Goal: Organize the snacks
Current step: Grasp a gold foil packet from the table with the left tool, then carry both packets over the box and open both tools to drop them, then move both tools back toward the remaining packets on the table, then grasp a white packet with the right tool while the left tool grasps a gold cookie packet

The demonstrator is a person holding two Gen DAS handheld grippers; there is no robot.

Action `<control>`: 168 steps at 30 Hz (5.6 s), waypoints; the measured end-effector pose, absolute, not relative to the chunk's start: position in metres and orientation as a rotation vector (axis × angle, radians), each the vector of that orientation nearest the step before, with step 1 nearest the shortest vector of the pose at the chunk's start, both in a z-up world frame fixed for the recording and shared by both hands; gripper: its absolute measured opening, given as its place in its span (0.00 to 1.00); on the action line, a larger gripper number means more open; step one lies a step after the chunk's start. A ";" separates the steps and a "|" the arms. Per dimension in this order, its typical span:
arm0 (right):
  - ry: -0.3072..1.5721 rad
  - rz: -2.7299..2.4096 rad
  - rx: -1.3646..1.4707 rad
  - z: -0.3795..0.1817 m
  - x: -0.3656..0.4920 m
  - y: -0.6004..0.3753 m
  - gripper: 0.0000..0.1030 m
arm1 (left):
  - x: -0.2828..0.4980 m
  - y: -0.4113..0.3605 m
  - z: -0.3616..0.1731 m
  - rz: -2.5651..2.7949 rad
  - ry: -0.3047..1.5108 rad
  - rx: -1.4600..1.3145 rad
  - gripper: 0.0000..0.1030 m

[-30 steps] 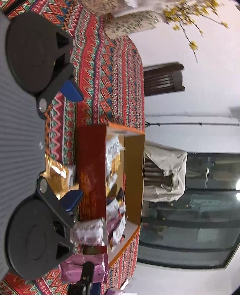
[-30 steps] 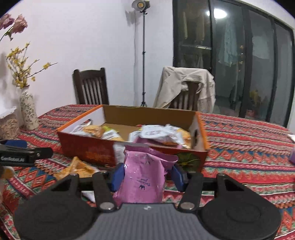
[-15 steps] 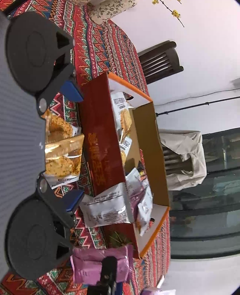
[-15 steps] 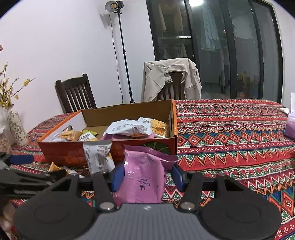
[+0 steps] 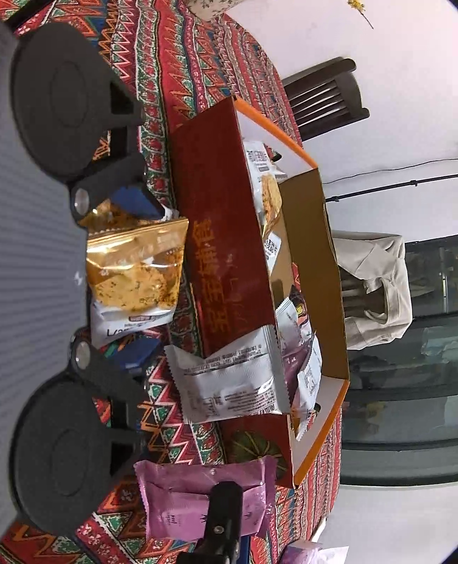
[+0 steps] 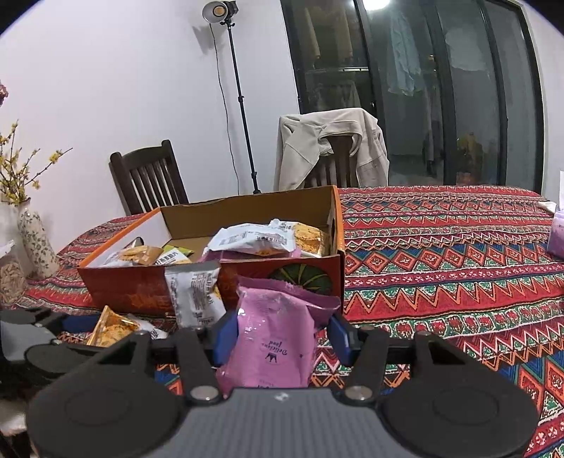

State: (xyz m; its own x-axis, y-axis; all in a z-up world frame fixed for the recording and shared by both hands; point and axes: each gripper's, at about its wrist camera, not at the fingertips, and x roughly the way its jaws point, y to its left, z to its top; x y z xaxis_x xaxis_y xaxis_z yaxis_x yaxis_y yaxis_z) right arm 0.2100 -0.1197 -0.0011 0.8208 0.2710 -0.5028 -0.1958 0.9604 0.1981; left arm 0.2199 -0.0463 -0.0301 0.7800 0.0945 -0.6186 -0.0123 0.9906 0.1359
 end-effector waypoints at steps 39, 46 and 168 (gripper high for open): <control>0.433 0.304 0.071 0.066 0.223 -0.099 0.53 | 0.217 -0.019 0.071 0.003 0.406 0.034 0.33; 0.443 0.303 0.060 0.081 0.265 -0.076 0.53 | 0.247 -0.013 0.083 0.029 0.384 -0.001 0.33; 0.619 0.234 -0.136 -0.008 0.262 0.000 0.73 | 0.154 0.100 0.006 0.183 0.448 -0.173 1.00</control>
State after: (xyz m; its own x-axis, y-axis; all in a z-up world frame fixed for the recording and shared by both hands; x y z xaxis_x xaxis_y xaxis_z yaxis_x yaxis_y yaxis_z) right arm 0.2624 -0.0001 -0.0079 0.7896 0.1759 -0.5879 -0.2569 0.9648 -0.0564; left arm 0.1535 0.0998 0.0057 0.8856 0.1369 -0.4438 -0.2127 0.9690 -0.1257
